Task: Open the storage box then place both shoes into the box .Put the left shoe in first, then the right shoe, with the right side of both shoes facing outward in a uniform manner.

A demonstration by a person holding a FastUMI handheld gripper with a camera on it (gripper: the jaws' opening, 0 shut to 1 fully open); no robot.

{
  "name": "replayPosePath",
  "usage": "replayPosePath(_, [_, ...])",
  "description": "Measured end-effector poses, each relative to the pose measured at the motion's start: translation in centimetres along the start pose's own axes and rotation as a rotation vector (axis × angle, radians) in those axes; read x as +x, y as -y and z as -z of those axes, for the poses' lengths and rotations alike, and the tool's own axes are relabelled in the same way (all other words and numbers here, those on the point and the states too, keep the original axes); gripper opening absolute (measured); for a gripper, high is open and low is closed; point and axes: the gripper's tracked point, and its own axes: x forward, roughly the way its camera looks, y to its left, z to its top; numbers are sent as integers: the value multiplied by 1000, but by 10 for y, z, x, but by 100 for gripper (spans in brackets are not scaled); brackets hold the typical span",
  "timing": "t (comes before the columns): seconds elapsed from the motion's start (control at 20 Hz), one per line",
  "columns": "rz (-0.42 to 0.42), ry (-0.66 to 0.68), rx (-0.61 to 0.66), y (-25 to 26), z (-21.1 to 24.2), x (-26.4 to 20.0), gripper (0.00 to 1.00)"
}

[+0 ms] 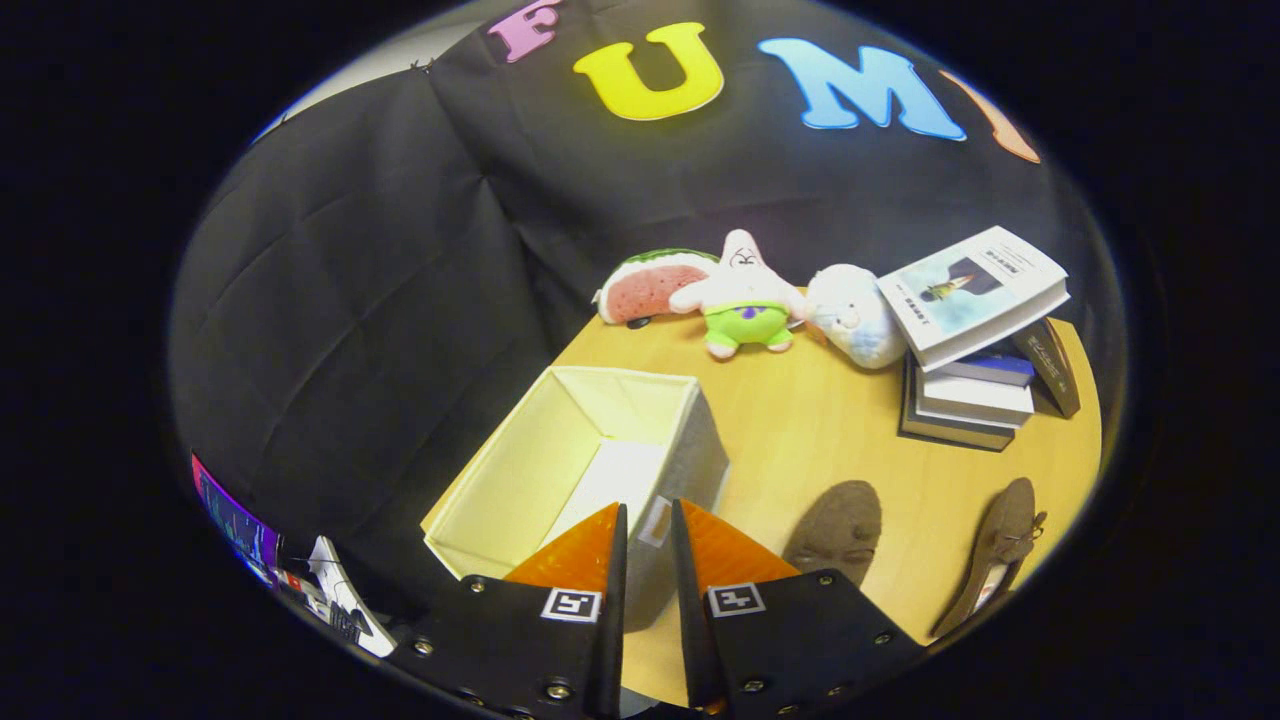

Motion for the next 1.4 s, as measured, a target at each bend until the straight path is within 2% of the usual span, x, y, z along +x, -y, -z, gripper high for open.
replayPosePath(0.4, [137, 6, 15, 67, 18, -17, 25])
replayPosePath(0.85, [348, -158, 44, 136, 101, -14, 25])
replayPosePath(1.0, [348, -202, 82, 139, 117, 1, 25])
replayPosePath(1.4, [413, -271, 108, 170, 124, 50, 25])
